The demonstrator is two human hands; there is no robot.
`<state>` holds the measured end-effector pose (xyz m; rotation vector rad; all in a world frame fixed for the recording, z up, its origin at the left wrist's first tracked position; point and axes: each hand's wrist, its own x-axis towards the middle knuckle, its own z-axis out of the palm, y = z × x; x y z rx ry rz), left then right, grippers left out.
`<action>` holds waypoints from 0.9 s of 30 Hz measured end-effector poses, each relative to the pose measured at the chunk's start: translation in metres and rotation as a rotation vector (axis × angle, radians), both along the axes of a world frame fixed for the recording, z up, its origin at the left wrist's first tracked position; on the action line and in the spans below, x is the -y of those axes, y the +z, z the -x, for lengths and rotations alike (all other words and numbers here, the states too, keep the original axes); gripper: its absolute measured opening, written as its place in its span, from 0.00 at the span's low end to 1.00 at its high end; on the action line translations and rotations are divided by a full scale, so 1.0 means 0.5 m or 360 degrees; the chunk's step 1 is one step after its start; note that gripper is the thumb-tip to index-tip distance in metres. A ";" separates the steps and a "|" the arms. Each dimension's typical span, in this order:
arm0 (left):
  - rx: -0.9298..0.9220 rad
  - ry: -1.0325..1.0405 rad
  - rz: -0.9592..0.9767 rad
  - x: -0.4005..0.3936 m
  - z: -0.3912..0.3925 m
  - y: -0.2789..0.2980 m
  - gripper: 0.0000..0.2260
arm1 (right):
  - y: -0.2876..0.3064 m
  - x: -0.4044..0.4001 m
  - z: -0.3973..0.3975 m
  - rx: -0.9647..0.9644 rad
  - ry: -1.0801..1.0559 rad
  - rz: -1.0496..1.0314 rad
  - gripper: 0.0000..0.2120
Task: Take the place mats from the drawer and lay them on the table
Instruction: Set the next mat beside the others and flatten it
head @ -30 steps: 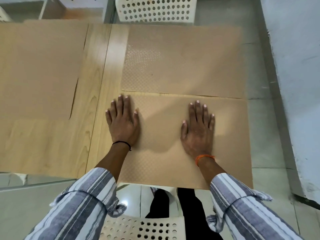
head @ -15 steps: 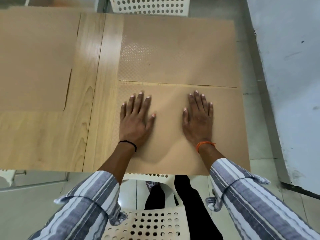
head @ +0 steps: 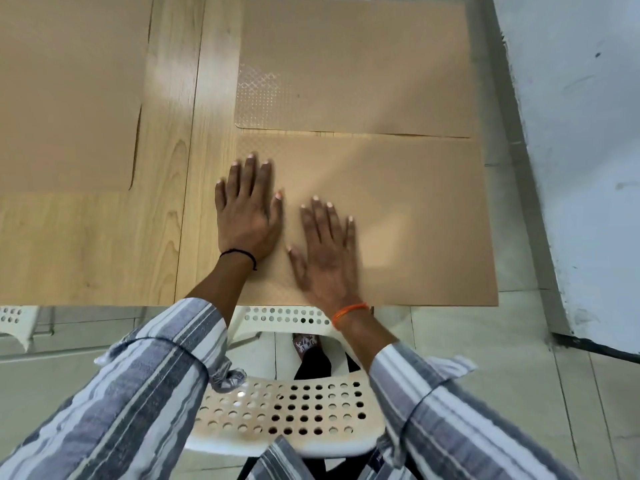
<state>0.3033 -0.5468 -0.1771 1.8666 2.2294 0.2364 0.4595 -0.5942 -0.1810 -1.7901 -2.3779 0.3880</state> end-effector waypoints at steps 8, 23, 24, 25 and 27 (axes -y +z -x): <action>0.0036 -0.0005 0.0014 0.002 0.004 0.005 0.26 | -0.013 0.009 -0.156 0.0156 -0.0249 0.0009 0.31; 0.0197 -0.0207 -0.0076 0.165 -0.156 0.034 0.26 | 0.017 0.085 -0.110 -0.0026 -0.0349 0.0084 0.29; 0.0137 -0.0246 -0.0021 0.190 -0.165 0.023 0.26 | 0.009 0.099 -0.101 -0.0012 -0.0324 0.0085 0.29; 0.0068 -0.0265 0.0021 0.206 -0.165 0.012 0.26 | 0.001 0.110 -0.103 0.0014 -0.0302 0.0078 0.29; -0.0019 -0.0274 0.0073 0.216 -0.148 0.003 0.27 | -0.009 0.114 -0.137 0.0081 -0.0261 0.0051 0.30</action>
